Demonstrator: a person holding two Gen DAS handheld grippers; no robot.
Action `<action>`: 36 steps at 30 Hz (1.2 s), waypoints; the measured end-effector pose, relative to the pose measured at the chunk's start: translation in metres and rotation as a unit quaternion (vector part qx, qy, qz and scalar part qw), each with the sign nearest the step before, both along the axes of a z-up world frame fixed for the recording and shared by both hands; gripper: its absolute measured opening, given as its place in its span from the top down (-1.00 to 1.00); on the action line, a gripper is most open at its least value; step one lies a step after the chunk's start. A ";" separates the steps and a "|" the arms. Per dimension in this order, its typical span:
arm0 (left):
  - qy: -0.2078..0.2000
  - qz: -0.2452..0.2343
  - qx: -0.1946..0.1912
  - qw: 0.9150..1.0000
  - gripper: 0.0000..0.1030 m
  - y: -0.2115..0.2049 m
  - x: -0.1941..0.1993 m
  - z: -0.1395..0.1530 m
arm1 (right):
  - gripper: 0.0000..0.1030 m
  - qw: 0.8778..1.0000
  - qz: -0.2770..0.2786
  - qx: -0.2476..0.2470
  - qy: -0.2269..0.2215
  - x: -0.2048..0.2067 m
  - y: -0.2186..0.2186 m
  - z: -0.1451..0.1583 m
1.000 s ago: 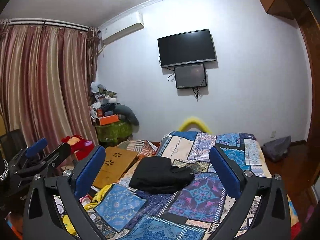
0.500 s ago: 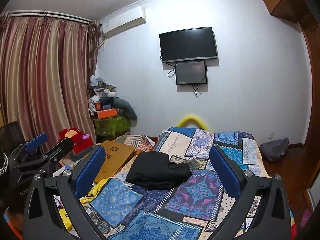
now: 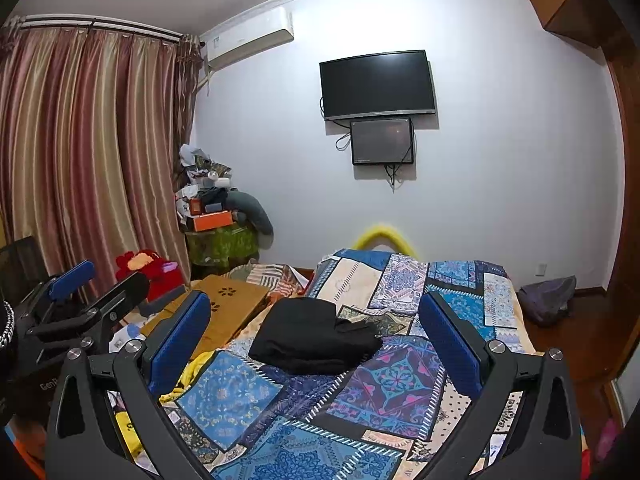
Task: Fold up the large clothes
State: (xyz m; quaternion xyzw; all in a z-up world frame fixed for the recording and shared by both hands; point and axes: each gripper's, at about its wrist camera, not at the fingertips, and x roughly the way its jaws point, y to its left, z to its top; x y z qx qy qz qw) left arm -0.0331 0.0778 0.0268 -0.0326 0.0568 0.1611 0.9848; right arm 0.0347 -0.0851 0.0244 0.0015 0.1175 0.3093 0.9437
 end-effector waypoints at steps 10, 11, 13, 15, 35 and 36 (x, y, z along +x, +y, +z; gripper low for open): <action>0.002 -0.004 0.000 1.000 -0.99 0.000 0.002 -0.001 | -1.00 1.000 -0.002 0.002 0.004 0.000 -0.003 0.001; 0.002 -0.004 0.000 1.000 -0.99 0.001 0.002 -0.001 | -1.00 1.000 -0.001 0.002 0.006 0.001 -0.003 0.001; 0.002 -0.006 -0.002 1.000 -0.99 0.002 0.002 -0.002 | -1.00 1.000 0.000 0.001 0.007 0.002 -0.002 0.001; 0.003 -0.006 -0.004 1.000 -0.99 0.003 0.002 -0.003 | -1.00 1.000 0.001 0.000 0.009 0.002 -0.002 0.000; 0.017 -0.025 -0.026 0.999 -0.99 0.011 0.009 -0.006 | -1.00 1.000 -0.001 -0.003 0.015 0.002 -0.002 -0.002; 0.018 -0.028 -0.027 0.999 -0.99 0.011 0.010 -0.007 | -1.00 1.000 -0.002 -0.004 0.015 0.002 -0.002 -0.002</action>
